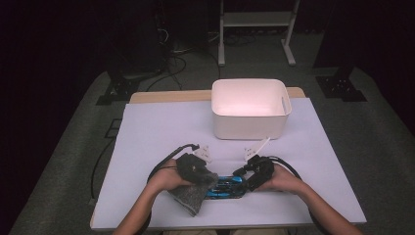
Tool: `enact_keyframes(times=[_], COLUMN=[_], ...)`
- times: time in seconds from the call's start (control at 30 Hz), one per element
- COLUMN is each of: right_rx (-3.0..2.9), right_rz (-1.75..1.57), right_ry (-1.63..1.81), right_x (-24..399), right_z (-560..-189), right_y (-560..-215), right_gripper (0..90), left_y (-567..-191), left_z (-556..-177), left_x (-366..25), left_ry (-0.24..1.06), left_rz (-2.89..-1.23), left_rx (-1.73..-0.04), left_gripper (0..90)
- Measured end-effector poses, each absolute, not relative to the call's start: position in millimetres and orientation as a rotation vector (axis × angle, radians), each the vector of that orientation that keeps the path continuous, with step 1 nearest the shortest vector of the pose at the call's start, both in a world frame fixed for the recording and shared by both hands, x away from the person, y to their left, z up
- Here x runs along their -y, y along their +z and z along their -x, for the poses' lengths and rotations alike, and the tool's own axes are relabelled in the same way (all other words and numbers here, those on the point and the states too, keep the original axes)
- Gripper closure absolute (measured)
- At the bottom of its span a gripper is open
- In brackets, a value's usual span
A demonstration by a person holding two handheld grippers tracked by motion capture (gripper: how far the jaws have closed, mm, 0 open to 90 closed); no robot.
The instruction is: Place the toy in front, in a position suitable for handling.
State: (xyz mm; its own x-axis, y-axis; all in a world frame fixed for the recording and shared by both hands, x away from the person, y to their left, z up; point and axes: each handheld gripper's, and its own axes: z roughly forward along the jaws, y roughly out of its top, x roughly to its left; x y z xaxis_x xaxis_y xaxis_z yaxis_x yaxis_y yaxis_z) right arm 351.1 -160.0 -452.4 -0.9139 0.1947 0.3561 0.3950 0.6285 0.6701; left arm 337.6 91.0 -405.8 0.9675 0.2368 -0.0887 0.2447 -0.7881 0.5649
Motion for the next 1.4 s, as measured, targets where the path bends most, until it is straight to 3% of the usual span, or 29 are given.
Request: enact_keyframes(times=[0.7,0.93,1.13,1.4], right_rx=[2.752,2.854,2.93,3.003], right_rz=[0.373,0.308,0.255,0.192], right_ry=[-1.253,-1.303,-1.369,-1.426], right_x=[156,155,156,156], right_z=[-332,-318,-305,-294], right_y=[-446,-442,-441,-441], right_gripper=[36.1,36.3,36.4,36.4], left_y=[-397,-401,-406,-407], left_z=[-355,-367,-367,-362], left_x=[-99,-94,-93,-98], left_ry=[-0.078,-0.193,-0.333,-0.345], left_rz=[-2.438,-2.439,-2.423,-2.385], left_rx=[-0.422,-0.454,-0.45,-0.444], left_gripper=[74.7,70.7,74.4,78.5])
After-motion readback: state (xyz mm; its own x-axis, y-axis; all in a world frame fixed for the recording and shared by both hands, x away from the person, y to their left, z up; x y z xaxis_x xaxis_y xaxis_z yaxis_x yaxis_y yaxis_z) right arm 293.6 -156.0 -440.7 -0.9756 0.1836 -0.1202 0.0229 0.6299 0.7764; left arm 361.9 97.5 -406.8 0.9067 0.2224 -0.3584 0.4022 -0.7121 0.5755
